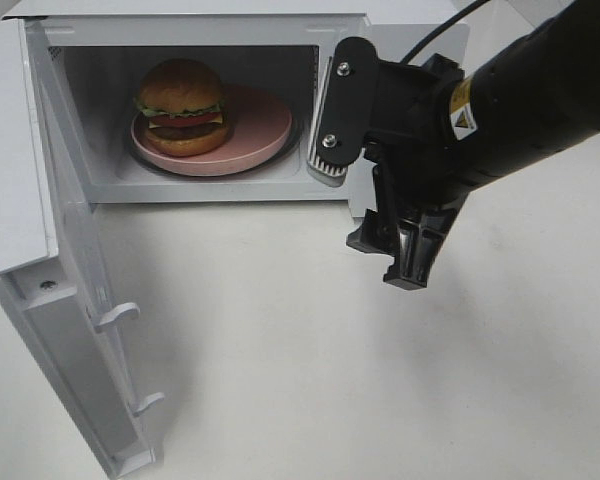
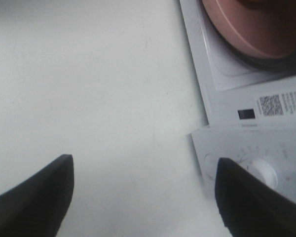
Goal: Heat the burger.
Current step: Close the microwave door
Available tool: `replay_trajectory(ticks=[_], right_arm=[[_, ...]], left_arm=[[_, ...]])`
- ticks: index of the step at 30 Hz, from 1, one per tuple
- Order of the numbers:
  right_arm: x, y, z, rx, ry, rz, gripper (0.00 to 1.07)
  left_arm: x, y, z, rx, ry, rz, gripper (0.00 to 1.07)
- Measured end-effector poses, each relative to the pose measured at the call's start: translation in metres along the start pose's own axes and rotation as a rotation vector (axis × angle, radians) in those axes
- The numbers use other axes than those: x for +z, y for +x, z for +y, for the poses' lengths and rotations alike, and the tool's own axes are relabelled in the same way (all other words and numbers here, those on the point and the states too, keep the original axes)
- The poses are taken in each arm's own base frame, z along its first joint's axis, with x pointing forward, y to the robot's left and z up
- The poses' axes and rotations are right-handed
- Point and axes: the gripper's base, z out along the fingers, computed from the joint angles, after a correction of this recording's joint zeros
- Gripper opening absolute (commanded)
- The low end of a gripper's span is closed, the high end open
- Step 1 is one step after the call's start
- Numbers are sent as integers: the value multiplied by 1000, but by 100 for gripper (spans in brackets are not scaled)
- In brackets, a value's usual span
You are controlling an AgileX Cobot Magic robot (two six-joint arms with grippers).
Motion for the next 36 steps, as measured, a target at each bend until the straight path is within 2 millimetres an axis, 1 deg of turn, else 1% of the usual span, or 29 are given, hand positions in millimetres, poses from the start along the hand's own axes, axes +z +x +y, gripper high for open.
replay_trajectory(ticks=[1,2,3,4,5,6,8,9,11,13,14,16,17,19,20,21,22,24,26,27,28,31,35,36], right_arm=[[-8,5,1,50,-6,25,76],[-8,5,1,50,-6,25,76],[-13,6,1,74,-7,34,76],[-21,10,2,136,-10,58,76],[-21,10,2,136,-10,58,76],[-28,14,3,200,-17,92,76],[-31,16,4,223,-19,107,76],[-39,20,5,276,-22,138,76],[-42,22,5,305,-22,152,76],[-53,27,6,377,-21,189,76],[-53,27,6,377,-21,189,76],[-65,33,8,423,-20,225,76],[-65,33,8,423,-20,225,76],[-75,38,10,455,-19,256,76],[-75,38,10,455,-19,256,76],[-82,42,11,479,-19,278,76],[-82,42,11,479,-19,278,76],[-92,46,12,502,-15,293,76],[-95,48,13,511,-14,299,76],[-103,50,14,524,-8,298,76],[-103,50,14,524,-8,298,76],[-120,57,16,540,4,284,76],[-127,60,17,549,10,276,76],[-135,62,18,564,19,260,76]], left_arm=[[0,0,0,0,0,0,91],[0,0,0,0,0,0,91],[0,0,0,0,0,0,91],[0,0,0,0,0,0,91],[0,0,0,0,0,0,91],[0,0,0,0,0,0,91],[0,0,0,0,0,0,91],[0,0,0,0,0,0,91],[0,0,0,0,0,0,91],[0,0,0,0,0,0,91],[0,0,0,0,0,0,91],[0,0,0,0,0,0,91],[0,0,0,0,0,0,91],[0,0,0,0,0,0,91],[0,0,0,0,0,0,91],[0,0,0,0,0,0,91],[0,0,0,0,0,0,91],[0,0,0,0,0,0,91],[0,0,0,0,0,0,91],[0,0,0,0,0,0,91],[0,0,0,0,0,0,91],[0,0,0,0,0,0,91],[0,0,0,0,0,0,91],[0,0,0,0,0,0,91]])
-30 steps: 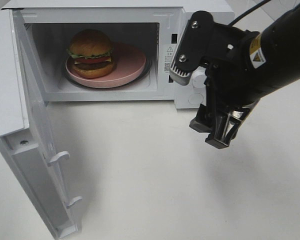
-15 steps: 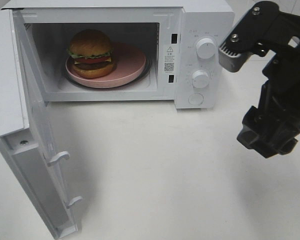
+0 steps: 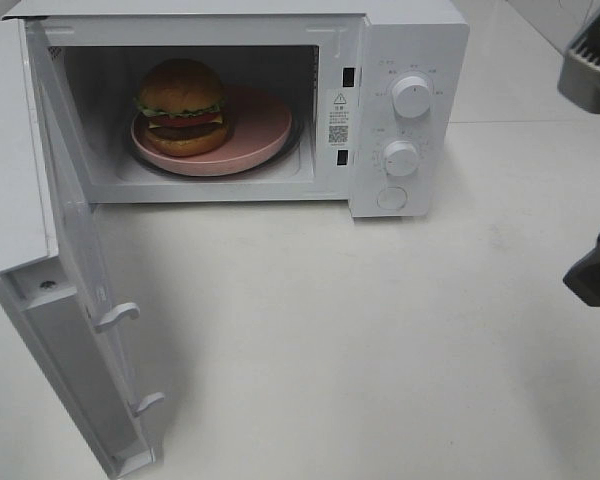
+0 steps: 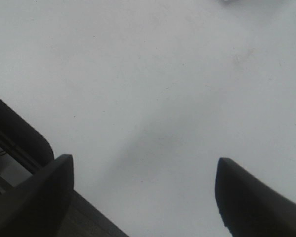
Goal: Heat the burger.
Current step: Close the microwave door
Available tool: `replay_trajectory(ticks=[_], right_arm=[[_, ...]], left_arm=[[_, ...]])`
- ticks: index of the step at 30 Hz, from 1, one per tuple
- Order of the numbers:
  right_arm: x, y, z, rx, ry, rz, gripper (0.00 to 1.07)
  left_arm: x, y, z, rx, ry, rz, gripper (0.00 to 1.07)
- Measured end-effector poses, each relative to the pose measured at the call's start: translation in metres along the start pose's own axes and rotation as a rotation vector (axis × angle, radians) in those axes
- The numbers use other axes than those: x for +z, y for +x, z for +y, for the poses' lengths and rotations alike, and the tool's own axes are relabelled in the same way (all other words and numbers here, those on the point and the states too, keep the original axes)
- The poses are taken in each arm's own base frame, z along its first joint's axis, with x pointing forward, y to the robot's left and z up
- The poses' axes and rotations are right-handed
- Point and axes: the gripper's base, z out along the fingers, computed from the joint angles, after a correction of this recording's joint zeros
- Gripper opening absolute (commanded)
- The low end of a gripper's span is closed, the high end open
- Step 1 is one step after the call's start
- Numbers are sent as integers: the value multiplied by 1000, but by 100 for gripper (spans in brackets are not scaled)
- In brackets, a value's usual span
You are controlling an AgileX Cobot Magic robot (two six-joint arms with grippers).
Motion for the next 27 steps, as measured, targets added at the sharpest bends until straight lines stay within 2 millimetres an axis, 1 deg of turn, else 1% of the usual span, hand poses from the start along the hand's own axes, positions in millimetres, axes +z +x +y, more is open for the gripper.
replay_trajectory(ticks=[1,4,5,7,8,10,12,13,15,16,18,19,20,21,22,23,24,25,26,27], right_arm=[[-7,4,-1,19,1,-25,76],[-10,6,-2,28,2,-38,76],[-16,12,-3,39,3,-49,76],[-19,14,-4,47,4,-54,76],[-23,19,-4,60,5,-52,76],[-24,20,-5,67,7,-51,76],[-25,28,-10,117,15,-45,76],[-25,28,-10,117,15,-45,76],[-22,42,-19,202,35,-26,76],[-22,42,-19,202,35,-26,76],[-24,64,-28,302,86,-32,76],[-24,64,-28,302,86,-32,76],[-26,70,-29,329,99,-42,76],[-29,81,-30,370,121,-63,76],[-29,81,-30,370,121,-63,76],[-31,87,-30,392,131,-75,76],[-34,99,-28,433,149,-104,76],[-34,99,-28,433,149,-104,76],[-35,103,-27,447,155,-116,76],[-36,115,-23,482,172,-145,76]], left_arm=[[0,0,0,0,0,0,91],[0,0,0,0,0,0,91],[0,0,0,0,0,0,91],[0,0,0,0,0,0,91],[0,0,0,0,0,0,91],[0,0,0,0,0,0,91],[0,0,0,0,0,0,91],[0,0,0,0,0,0,91],[0,0,0,0,0,0,91],[0,0,0,0,0,0,91],[0,0,0,0,0,0,91],[0,0,0,0,0,0,91],[0,0,0,0,0,0,91],[0,0,0,0,0,0,91],[0,0,0,0,0,0,91],[0,0,0,0,0,0,91],[0,0,0,0,0,0,91],[0,0,0,0,0,0,91],[0,0,0,0,0,0,91],[0,0,0,0,0,0,91]])
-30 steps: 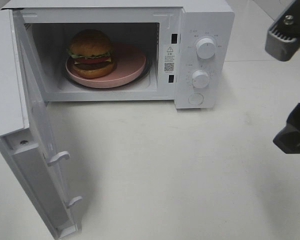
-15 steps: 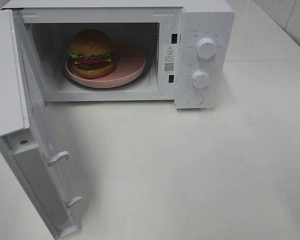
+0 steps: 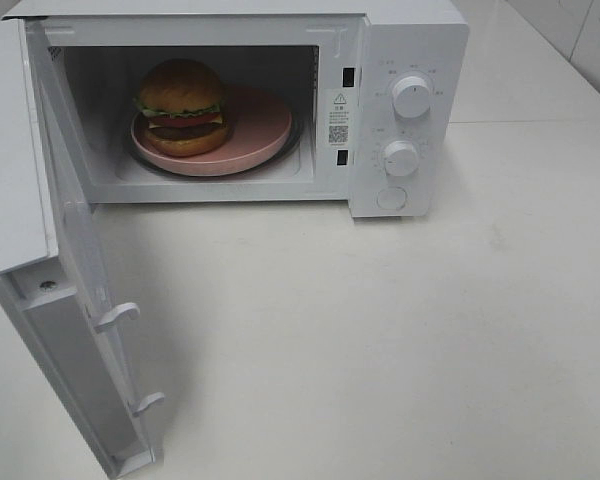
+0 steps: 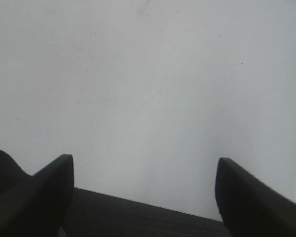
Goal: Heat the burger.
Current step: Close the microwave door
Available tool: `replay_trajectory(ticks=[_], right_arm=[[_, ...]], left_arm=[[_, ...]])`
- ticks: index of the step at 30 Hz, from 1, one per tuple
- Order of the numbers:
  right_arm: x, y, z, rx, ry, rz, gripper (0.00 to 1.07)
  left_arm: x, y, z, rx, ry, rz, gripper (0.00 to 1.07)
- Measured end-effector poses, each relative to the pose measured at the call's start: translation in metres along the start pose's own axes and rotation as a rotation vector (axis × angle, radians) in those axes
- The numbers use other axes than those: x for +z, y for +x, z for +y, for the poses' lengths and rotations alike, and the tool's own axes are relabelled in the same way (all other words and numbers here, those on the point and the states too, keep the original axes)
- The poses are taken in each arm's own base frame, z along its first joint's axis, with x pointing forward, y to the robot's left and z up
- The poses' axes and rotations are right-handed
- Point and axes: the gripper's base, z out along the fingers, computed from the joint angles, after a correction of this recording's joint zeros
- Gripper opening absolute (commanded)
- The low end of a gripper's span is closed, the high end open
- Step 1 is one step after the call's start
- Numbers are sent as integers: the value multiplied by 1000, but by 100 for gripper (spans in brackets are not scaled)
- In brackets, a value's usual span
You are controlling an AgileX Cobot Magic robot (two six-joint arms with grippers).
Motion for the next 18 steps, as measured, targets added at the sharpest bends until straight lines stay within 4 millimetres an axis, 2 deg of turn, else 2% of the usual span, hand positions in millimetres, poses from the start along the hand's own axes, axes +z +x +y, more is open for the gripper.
replay_trajectory(ticks=[1,3,4,8,18], right_arm=[[0,0,0,0,0,0,76],[-4,16,-1,49,7,-43,76],[-4,16,-1,49,7,-43,76],[-7,37,0,106,14,-125,76],[-7,65,3,146,40,-228,76]], left_arm=[[0,0,0,0,0,0,91],[0,0,0,0,0,0,91],[0,0,0,0,0,0,91],[0,0,0,0,0,0,91],[0,0,0,0,0,0,91]])
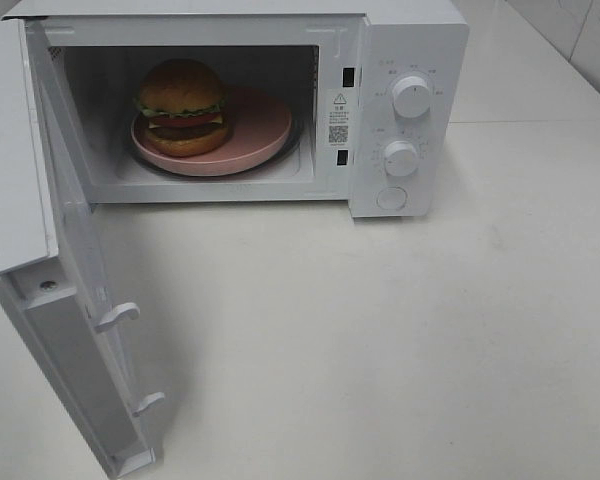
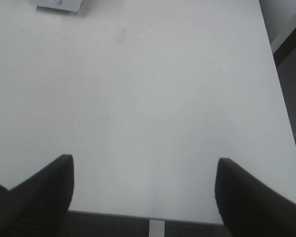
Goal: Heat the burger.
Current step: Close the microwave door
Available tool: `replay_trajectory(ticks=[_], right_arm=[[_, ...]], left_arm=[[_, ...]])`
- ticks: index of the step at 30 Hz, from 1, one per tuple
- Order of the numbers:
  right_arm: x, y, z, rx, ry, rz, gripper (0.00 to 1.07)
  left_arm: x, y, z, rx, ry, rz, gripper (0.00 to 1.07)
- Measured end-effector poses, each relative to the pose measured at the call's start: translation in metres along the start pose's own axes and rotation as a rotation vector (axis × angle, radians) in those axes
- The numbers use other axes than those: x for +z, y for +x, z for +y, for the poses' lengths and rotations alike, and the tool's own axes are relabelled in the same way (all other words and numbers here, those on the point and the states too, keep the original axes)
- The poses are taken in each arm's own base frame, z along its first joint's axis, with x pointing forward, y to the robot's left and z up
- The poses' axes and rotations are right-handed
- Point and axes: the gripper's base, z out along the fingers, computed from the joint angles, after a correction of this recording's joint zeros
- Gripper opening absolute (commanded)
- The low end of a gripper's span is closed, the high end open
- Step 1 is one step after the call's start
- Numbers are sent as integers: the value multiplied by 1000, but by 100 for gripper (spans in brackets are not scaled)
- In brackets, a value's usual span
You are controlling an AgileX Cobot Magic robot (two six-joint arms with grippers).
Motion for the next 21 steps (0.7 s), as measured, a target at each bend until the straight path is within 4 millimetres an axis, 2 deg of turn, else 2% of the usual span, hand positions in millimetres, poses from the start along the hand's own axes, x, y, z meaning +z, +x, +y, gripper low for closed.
replay_trajectory(ticks=[10,21], right_arm=[[-15,13,3,35,-17,-147,76],[-5,11,4,28,-18,-192,76]], left_arm=[[0,0,0,0,0,-1,91],[0,0,0,0,0,-1,91]])
